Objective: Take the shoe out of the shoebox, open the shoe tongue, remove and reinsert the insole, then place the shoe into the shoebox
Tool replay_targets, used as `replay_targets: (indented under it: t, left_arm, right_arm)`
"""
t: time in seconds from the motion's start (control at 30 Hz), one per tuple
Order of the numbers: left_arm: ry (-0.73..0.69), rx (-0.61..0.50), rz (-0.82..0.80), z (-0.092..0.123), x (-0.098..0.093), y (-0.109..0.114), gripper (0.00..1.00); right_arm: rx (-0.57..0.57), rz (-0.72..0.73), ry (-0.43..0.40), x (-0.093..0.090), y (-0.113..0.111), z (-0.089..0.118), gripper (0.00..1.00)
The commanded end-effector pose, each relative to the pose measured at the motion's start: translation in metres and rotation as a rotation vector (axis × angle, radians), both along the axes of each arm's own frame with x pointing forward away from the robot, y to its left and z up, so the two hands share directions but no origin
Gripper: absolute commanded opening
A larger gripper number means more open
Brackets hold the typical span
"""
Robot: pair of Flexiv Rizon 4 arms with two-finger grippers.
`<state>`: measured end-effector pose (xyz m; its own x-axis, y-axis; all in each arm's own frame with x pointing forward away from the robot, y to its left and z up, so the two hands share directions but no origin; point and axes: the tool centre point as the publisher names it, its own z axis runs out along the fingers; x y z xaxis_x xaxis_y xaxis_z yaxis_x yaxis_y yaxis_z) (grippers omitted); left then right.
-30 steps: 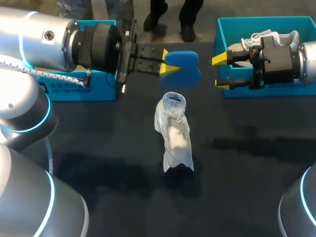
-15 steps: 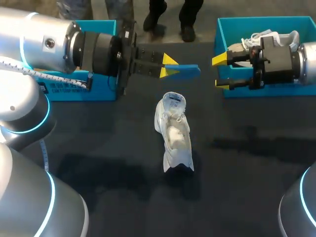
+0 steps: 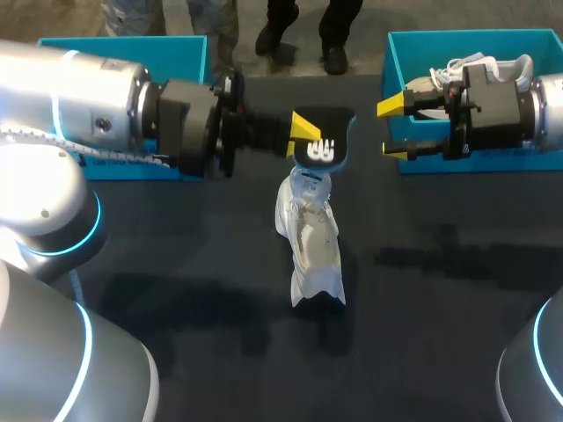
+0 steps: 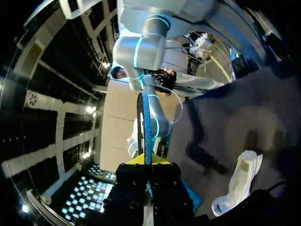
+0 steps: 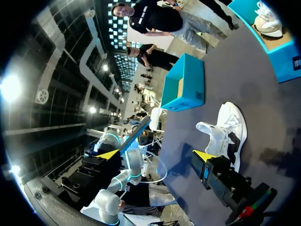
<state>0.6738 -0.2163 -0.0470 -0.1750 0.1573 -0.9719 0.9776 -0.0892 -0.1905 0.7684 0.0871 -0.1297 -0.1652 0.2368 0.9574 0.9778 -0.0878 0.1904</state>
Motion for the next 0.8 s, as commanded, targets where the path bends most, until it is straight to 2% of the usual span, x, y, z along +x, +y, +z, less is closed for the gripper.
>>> replay_targets:
  t: [0.03, 0.37, 0.47, 0.57, 0.8]
  left_arm:
    - [-0.117, -0.023, 0.0, -0.014, 0.003, -0.003, 0.0]
    - [-0.236, 0.0, 0.035, -0.048, 0.014, -0.008, 0.0]
    - [-0.33, 0.024, 0.028, -0.057, 0.015, -0.012, 0.0]
    - [-0.389, 0.039, 0.027, -0.064, 0.018, -0.018, 0.0]
    - [-0.407, 0.026, 0.031, -0.068, 0.019, -0.033, 0.0]
  right_arm:
    - [-0.003, 0.007, 0.003, 0.002, 0.0, 0.005, 1.0]
    - [0.012, 0.043, 0.018, -0.001, 0.012, 0.022, 1.0]
    - [0.01, 0.057, 0.021, -0.001, 0.017, 0.026, 1.0]
    - [0.003, 0.084, 0.041, -0.001, 0.022, 0.028, 1.0]
    - [-0.004, 0.118, 0.063, -0.003, 0.029, 0.028, 1.0]
